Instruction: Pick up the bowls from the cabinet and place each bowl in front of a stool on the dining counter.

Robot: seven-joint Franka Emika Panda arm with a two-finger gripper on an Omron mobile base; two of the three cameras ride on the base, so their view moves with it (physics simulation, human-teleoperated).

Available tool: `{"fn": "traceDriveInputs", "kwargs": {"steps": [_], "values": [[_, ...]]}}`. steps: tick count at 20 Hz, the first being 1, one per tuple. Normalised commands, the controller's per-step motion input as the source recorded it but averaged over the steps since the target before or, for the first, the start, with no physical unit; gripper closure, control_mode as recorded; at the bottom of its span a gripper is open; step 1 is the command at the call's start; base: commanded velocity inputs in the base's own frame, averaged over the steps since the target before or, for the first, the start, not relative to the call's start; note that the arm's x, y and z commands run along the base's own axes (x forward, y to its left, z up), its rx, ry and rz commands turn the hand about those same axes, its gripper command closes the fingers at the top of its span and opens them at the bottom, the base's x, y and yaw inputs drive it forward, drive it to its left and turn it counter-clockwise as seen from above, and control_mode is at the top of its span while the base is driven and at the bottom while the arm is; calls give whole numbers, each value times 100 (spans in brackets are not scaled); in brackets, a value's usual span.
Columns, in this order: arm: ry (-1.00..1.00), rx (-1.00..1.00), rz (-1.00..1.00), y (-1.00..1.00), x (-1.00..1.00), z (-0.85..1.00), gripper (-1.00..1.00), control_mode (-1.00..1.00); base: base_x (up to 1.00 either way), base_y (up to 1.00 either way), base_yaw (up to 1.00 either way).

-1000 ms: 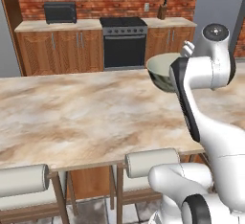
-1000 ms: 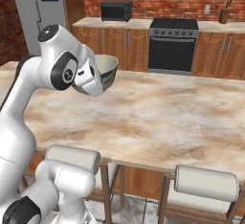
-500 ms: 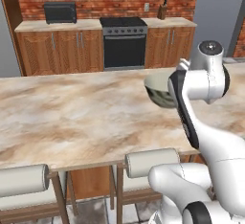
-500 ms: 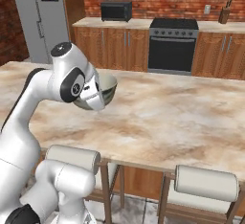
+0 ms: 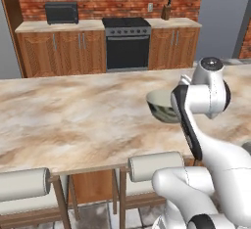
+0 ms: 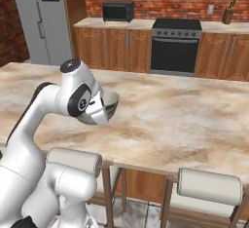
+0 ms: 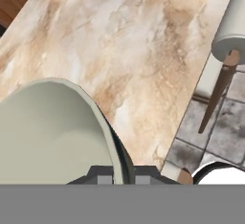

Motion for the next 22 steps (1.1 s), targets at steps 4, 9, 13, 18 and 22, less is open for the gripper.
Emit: {"fn": "traceDriveInputs", "kwargs": {"steps": [4,9,13,18,22], "values": [[0,0,0,0,0,-41,100,-100,0,0,0],[0,0,0,2,0,-43,100,-100,0,0,0],[0,0,0,3,4,-41,100,-100,0,0,0],[0,0,0,4,9,-36,100,-100,0,0,0],[0,0,0,6,15,-31,100,-100,0,0,0]]}}
